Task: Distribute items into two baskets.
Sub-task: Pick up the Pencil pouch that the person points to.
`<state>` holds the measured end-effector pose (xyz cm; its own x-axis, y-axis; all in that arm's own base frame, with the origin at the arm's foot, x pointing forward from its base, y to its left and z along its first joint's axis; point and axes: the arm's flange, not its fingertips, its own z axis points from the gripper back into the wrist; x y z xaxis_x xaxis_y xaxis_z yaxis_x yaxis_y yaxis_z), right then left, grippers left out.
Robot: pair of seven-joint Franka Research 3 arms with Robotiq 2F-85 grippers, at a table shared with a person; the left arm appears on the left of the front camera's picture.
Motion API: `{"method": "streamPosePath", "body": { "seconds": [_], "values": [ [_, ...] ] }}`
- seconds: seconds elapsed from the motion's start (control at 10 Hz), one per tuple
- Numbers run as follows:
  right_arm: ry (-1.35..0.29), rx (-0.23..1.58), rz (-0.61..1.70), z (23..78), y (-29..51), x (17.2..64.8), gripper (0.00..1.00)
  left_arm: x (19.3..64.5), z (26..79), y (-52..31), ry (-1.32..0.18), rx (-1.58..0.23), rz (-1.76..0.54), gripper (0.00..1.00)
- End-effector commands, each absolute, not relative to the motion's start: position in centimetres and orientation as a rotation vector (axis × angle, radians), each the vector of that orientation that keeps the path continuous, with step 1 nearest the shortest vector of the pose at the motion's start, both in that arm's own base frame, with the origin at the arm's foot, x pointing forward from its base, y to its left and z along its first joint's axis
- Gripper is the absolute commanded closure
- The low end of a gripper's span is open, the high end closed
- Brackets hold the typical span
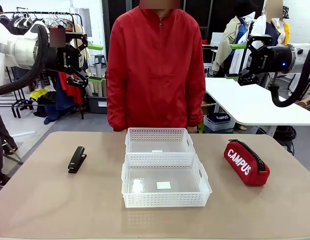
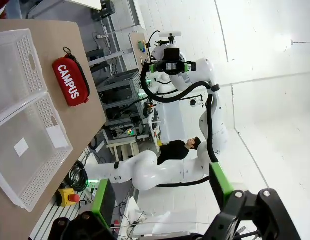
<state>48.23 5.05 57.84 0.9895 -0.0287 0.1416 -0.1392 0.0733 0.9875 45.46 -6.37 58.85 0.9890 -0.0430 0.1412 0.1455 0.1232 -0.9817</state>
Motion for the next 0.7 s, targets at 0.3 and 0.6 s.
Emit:
{"method": "streamPosePath", "body": {
  "seconds": [0.3,0.6],
  "values": [
    [-0.128,1.502,0.074,58.05,5.09,48.2,0.0,45.42,58.95,-6.25,-0.083,-1.443,-0.133,0.0],
    [-0.128,1.502,0.074,58.05,5.09,48.2,0.0,45.42,58.95,-6.25,-0.083,-1.443,-0.133,0.0]
  ]
}}
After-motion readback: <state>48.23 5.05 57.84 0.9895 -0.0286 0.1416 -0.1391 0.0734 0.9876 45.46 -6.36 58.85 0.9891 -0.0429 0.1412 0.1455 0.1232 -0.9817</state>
